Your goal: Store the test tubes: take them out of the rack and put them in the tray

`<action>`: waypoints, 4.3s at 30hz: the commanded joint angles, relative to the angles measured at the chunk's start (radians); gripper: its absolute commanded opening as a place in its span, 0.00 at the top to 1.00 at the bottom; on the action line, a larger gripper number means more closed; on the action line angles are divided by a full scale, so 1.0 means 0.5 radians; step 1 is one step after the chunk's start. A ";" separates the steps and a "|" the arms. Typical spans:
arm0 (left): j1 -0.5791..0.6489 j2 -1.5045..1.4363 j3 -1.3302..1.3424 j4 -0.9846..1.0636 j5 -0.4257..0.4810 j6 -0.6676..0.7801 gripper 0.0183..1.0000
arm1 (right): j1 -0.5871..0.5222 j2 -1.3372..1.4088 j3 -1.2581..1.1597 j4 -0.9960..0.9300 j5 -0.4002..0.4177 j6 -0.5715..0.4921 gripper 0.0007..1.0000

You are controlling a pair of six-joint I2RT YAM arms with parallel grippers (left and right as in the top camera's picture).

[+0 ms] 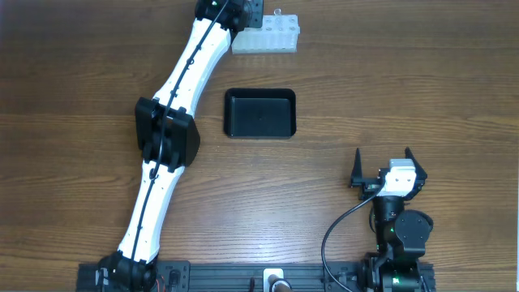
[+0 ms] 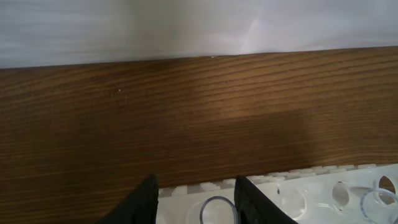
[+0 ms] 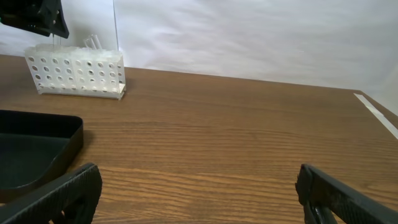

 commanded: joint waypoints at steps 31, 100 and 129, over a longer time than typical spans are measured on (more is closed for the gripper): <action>0.002 0.053 0.037 0.012 0.052 0.014 0.88 | 0.013 -0.021 -0.018 0.003 -0.023 0.005 0.01; -0.107 -0.392 0.286 -1.756 0.567 -0.343 0.97 | 0.013 -0.021 -0.018 0.003 -0.023 0.005 0.01; -0.085 -0.237 -0.223 -1.506 0.551 -0.371 0.94 | 0.013 -0.021 -0.018 0.003 -0.023 0.005 0.01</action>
